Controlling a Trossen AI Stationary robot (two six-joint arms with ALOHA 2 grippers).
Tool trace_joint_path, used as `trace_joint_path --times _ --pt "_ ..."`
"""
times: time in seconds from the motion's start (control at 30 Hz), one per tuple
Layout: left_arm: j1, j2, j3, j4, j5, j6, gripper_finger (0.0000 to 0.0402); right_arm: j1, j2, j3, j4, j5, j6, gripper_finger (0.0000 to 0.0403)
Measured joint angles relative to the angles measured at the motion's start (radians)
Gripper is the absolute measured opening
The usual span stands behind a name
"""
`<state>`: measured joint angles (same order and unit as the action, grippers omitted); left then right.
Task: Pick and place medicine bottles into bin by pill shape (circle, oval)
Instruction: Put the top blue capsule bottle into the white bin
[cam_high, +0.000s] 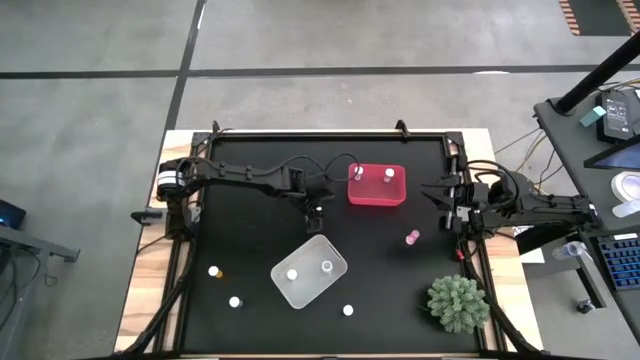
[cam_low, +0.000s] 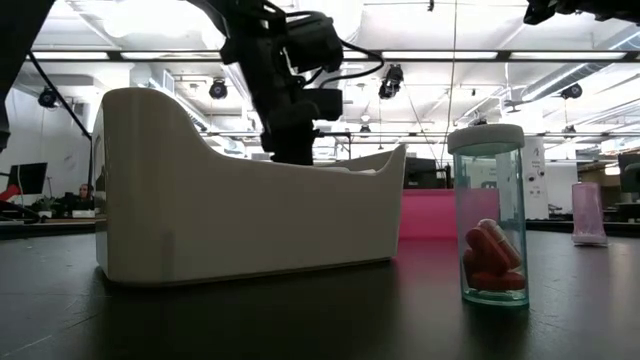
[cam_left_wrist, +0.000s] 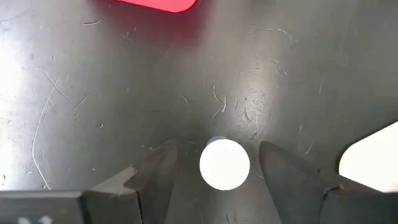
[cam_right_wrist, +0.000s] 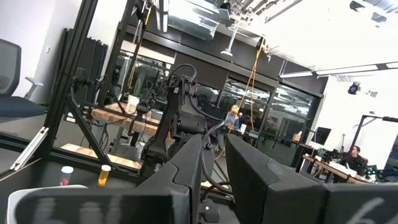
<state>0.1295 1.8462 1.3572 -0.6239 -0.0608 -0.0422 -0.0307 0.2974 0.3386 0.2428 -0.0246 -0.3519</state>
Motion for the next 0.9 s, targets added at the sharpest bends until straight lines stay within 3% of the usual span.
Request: trace_joint_path --times 0.37,0.9 --pt "-0.007 0.0 -0.041 0.043 0.001 -0.005 0.0206 0.0 0.0 0.0 0.0 0.0 -0.005 0.0063" --pt "-0.014 0.0 -0.041 0.04 0.001 -0.032 0.0096 0.0 0.0 0.0 0.0 0.0 -0.007 0.0063"
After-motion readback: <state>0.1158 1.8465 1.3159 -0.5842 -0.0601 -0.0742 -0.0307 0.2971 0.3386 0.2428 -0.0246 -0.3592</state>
